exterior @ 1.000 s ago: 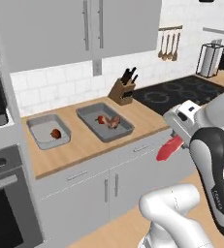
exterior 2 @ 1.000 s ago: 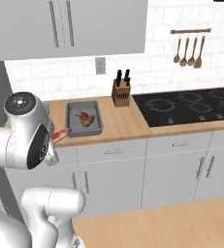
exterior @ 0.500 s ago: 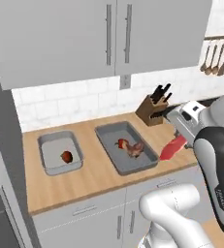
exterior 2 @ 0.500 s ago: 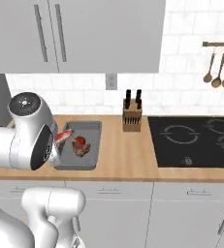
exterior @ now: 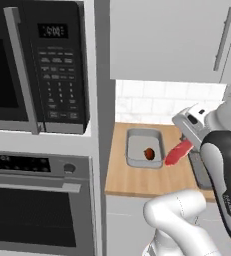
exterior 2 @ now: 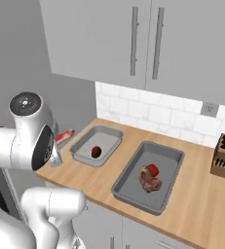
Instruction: Place one bell pepper and one steak in each tupperware on the nearby counter, to pack two identical lunches.
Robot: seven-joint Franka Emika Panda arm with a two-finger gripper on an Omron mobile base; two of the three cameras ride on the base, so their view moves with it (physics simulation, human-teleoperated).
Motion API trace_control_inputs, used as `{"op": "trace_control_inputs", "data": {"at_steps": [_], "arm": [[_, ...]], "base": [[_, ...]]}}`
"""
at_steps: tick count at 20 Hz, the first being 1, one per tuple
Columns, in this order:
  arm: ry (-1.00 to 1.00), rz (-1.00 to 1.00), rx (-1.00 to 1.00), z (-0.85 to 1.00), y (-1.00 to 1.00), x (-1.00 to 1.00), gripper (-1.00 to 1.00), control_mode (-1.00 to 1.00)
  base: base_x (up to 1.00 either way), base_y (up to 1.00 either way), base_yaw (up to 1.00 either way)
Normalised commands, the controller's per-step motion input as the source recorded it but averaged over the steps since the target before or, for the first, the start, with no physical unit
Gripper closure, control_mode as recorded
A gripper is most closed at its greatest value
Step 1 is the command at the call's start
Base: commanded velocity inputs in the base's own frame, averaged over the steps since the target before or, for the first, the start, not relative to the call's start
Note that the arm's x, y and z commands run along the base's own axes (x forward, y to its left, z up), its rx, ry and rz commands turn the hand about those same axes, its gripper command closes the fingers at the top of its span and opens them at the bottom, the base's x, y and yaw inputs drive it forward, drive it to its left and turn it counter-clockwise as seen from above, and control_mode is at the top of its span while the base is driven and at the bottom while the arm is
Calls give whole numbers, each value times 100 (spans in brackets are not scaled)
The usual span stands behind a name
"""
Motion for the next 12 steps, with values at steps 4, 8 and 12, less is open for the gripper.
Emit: {"op": "trace_control_inputs", "data": {"at_steps": [4, 8, 12], "arm": [[0, 0, 0, 0, 0, 0, 100, 100], [-2, -1, 0, -8, -1, 12, 100, -100], [-1, -3, 0, -30, -2, 51, 100, -100]], "base": [[52, 59, 21], [43, 4, -2], [0, 0, 0]]}}
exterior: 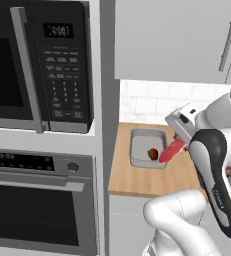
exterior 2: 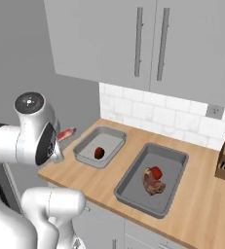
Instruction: Place one bell pepper and one steak in each tupperware on the nearby counter, to pack two identical lunches.
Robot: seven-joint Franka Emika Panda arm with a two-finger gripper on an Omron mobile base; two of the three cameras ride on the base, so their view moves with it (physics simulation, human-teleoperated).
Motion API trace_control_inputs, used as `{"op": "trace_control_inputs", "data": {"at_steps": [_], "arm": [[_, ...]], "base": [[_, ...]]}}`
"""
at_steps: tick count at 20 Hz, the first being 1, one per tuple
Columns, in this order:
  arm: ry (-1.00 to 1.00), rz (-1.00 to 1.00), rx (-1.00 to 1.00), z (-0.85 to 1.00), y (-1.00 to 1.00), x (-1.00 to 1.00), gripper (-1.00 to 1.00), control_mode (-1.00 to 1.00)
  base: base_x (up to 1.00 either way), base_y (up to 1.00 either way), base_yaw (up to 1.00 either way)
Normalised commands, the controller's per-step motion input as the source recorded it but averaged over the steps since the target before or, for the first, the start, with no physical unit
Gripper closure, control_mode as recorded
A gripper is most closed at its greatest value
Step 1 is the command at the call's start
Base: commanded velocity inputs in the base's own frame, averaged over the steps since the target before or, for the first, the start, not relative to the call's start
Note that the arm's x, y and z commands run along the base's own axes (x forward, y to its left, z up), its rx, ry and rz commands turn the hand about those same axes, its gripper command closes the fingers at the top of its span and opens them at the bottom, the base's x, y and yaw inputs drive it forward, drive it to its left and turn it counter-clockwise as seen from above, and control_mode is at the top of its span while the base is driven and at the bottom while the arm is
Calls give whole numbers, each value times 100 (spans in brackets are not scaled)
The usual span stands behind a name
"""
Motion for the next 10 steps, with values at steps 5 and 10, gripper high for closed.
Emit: {"op": "trace_control_inputs", "data": {"at_steps": [5, 10], "arm": [[0, -11, 0, -78, -19, 66, 100, -100], [3, -32, 5, -84, -53, 63, 100, -100]], "base": [[0, 0, 0], [0, 0, 0]]}}
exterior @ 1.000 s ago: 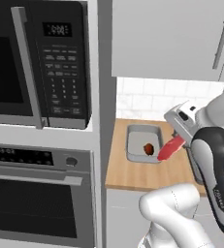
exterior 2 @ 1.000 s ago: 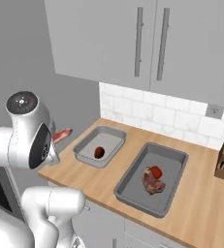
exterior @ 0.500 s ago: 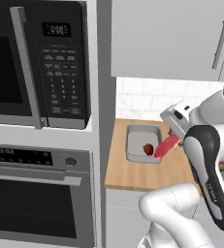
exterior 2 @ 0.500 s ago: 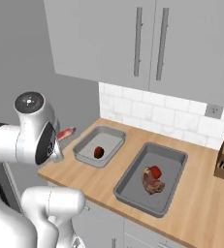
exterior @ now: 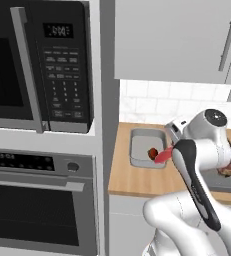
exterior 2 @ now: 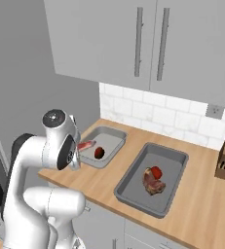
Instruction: Place one bell pepper and one steak in each tupperware on the nearby counter, to pack two identical lunches.
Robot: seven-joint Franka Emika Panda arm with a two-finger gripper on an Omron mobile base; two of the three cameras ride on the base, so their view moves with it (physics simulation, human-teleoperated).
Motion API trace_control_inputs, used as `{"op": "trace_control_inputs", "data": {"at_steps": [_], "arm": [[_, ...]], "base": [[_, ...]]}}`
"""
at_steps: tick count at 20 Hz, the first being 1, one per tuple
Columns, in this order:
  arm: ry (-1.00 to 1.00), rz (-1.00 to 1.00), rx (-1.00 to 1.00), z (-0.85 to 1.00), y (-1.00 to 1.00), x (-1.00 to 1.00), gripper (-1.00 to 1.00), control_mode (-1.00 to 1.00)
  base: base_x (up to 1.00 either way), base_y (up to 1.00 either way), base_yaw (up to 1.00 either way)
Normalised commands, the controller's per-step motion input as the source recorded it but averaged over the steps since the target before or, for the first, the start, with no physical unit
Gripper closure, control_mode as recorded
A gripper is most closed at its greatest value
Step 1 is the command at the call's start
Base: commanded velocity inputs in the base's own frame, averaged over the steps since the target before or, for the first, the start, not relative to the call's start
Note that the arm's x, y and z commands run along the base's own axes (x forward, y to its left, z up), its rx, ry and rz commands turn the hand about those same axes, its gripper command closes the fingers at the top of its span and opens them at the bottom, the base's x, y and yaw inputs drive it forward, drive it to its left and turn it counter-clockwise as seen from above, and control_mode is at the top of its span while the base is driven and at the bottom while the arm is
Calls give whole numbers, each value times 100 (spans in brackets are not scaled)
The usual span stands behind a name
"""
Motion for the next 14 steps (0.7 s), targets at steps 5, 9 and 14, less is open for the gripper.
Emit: {"op": "trace_control_inputs", "data": {"at_steps": [5, 9, 14], "arm": [[7, -46, 19, -20, -5, 75, 100, -100], [5, -13, 16, 0, -7, 56, 100, -100], [6, 0, 11, -7, -23, 63, 100, -100]], "base": [[0, 0, 0], [0, 0, 0], [0, 0, 0]]}}
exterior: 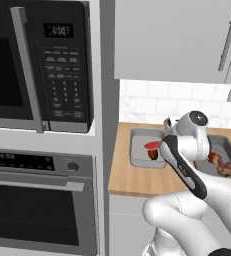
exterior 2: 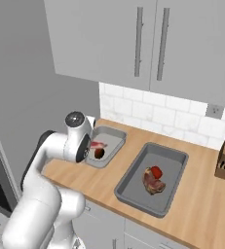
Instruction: Place one bell pepper and one steak in each tupperware on the nearby counter, to pack two identical lunches.
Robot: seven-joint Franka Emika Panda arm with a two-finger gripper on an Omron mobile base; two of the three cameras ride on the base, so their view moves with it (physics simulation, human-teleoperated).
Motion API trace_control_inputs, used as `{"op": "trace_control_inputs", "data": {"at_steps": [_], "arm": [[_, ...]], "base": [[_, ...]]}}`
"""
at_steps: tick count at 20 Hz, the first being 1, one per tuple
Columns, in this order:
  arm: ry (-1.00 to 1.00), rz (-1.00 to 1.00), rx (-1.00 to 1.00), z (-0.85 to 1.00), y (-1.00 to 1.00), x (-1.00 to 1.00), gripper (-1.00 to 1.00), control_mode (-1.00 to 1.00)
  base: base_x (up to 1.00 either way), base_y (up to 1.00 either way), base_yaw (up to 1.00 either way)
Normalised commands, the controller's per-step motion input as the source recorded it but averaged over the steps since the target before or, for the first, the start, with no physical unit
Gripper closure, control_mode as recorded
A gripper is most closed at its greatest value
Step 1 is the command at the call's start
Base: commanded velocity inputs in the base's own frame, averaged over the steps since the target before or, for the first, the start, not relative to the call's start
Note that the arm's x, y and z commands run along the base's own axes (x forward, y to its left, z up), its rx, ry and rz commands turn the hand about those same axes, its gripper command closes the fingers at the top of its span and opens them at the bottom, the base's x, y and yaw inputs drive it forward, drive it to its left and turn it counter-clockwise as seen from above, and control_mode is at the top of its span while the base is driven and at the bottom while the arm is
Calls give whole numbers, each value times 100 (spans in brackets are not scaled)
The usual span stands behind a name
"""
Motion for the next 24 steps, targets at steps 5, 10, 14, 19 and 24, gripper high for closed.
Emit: {"op": "trace_control_inputs", "data": {"at_steps": [5, 10, 14, 19, 24], "arm": [[3, 0, 2, -28, -4, 80, 100, -100], [0, 0, 0, -38, -6, 85, 100, -100], [0, 0, 0, -29, -17, 76, 100, -100], [5, 0, 0, -16, -10, 68, 100, -100], [6, 0, 0, -16, -13, 58, 100, -100]], "base": [[0, 0, 0], [0, 0, 0], [0, 0, 0], [0, 0, 0], [0, 0, 0]]}}
